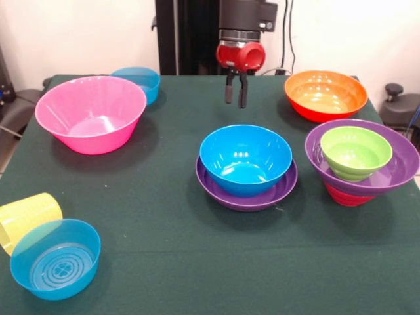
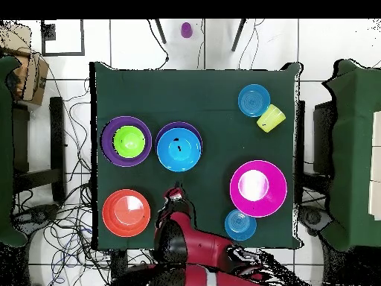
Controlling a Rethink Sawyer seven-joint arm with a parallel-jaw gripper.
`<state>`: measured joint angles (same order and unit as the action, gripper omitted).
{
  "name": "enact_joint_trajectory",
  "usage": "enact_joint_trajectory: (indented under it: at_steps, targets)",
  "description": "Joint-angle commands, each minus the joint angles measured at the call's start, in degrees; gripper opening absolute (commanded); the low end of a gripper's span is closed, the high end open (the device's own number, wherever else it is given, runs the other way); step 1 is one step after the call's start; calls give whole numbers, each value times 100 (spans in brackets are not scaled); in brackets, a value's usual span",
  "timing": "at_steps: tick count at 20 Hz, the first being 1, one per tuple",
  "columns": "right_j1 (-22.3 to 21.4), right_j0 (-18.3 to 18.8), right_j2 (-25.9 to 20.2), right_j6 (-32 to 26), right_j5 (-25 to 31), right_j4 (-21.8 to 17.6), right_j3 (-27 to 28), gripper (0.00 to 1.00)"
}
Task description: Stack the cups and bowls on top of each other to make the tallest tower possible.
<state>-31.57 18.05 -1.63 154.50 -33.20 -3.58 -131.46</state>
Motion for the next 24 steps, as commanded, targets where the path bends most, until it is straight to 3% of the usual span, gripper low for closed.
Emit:
enact_joint_trajectory:
  at_steps: [1, 3, 5, 13, 16, 24]
  targets:
    - [-895, -469, -595, 1601, 513, 1129, -284, 100]
    - [-1462, -706, -543, 1590, 1028, 1595, -258, 100]
    - [-1710, -910, -443, 1648, 1213, 1998, -187, 100]
    - [-2007, -1304, -169, 1368, 1579, 2735, 193, 100]
    - [-1834, -1274, -234, 1339, 1442, 2764, 341, 100]
    - [-911, -823, -638, 1569, 486, 2042, 654, 100]
